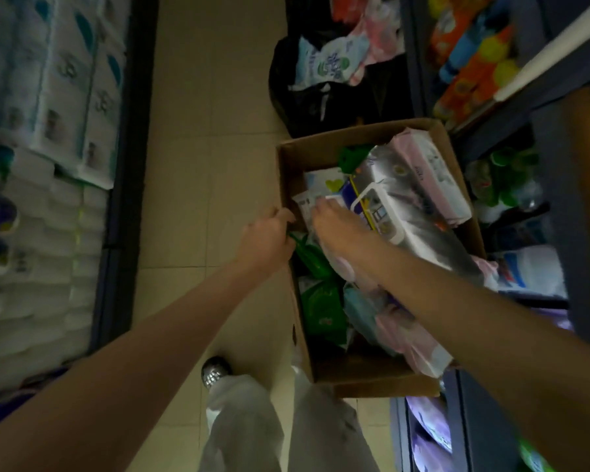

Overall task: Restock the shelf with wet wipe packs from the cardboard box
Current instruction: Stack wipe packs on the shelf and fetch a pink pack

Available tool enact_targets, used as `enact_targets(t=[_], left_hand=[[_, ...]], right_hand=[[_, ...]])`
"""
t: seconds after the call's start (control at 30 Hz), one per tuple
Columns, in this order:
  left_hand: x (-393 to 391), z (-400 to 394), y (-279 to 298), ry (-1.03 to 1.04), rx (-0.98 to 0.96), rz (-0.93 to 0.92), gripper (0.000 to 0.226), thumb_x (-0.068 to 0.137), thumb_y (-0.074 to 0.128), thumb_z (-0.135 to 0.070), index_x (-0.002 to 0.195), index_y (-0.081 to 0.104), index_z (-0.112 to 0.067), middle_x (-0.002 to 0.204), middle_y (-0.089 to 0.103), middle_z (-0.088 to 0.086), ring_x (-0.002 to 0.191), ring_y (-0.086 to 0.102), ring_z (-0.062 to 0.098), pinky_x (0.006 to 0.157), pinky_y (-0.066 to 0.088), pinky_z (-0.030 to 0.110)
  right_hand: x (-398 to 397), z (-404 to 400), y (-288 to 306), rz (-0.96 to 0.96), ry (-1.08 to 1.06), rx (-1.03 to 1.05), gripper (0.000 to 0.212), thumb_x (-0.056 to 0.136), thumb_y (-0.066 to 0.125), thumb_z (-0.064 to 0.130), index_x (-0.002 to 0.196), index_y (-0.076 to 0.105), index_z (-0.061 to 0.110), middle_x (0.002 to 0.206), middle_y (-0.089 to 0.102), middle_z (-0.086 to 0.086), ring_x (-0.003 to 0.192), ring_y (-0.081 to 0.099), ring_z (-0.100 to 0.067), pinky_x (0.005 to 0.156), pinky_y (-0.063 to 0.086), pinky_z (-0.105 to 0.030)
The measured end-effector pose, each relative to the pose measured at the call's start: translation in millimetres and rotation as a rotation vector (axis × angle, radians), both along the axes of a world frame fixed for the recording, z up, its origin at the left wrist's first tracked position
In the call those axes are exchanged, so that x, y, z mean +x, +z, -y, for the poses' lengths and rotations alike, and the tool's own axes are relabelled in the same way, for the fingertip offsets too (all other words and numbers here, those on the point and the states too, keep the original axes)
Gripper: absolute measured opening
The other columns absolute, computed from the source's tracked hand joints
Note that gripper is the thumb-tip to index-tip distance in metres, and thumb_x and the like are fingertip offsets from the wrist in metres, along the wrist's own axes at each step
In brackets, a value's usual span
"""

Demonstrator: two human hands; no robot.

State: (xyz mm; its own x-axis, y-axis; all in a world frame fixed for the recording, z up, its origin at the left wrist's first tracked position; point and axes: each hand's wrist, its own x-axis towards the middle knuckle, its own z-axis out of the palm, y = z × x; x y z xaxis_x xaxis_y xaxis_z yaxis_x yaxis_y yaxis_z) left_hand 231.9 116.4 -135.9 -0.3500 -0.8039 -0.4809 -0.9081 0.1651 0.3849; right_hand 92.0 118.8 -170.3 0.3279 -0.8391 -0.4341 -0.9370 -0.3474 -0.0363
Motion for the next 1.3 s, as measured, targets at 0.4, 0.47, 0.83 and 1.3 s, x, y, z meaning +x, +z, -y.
enact_targets(t=[0.4, 0.47, 0.83, 1.3], left_hand=[[32.5, 34.7, -39.3, 0.112, -0.041, -0.129, 0.040, 0.089, 0.047, -0.004, 0.130, 0.046, -0.008, 0.125, 0.049, 0.014, 0.112, 0.051, 0.026, 0.088, 0.042, 0.030], [36.3, 32.0, -38.3, 0.121, -0.025, -0.138, 0.041, 0.089, 0.048, -0.003, 0.130, 0.046, -0.006, 0.125, 0.049, 0.015, 0.111, 0.053, 0.028, 0.087, 0.043, 0.030], [51.0, 37.4, 49.4, -0.116, 0.468, -0.202, 0.098, 0.070, 0.080, -0.023, 0.145, 0.016, -0.026, 0.146, 0.034, 0.001, 0.134, 0.035, 0.022, 0.111, 0.033, 0.037], [264.5, 50.1, 300.9, 0.305, 0.357, -0.633, 0.108, 0.070, 0.079, -0.015, 0.146, 0.004, -0.037, 0.140, 0.036, -0.014, 0.133, 0.036, 0.011, 0.111, 0.033, 0.033]], right_hand=[[4.4, 81.8, -29.7, -0.267, 0.196, 0.287, 0.010, 0.092, 0.046, 0.001, 0.091, 0.056, -0.001, 0.103, 0.056, -0.019, 0.108, 0.055, -0.029, 0.074, 0.039, -0.035], [8.4, 76.0, -15.1, -0.220, 0.276, 0.295, 0.006, 0.089, 0.049, -0.001, 0.087, 0.054, -0.001, 0.090, 0.054, -0.015, 0.098, 0.057, -0.029, 0.066, 0.038, -0.034], [8.4, 29.9, 149.2, -0.032, 0.776, 0.009, 0.017, 0.060, 0.064, -0.005, 0.069, 0.064, 0.009, 0.056, 0.057, -0.009, 0.050, 0.059, -0.026, 0.043, 0.045, -0.029], [180.4, 74.0, 412.1, 0.274, 0.869, -0.775, 0.031, 0.064, 0.052, 0.003, 0.075, 0.074, 0.021, 0.064, 0.072, 0.004, 0.049, 0.067, -0.015, 0.041, 0.049, -0.019]])
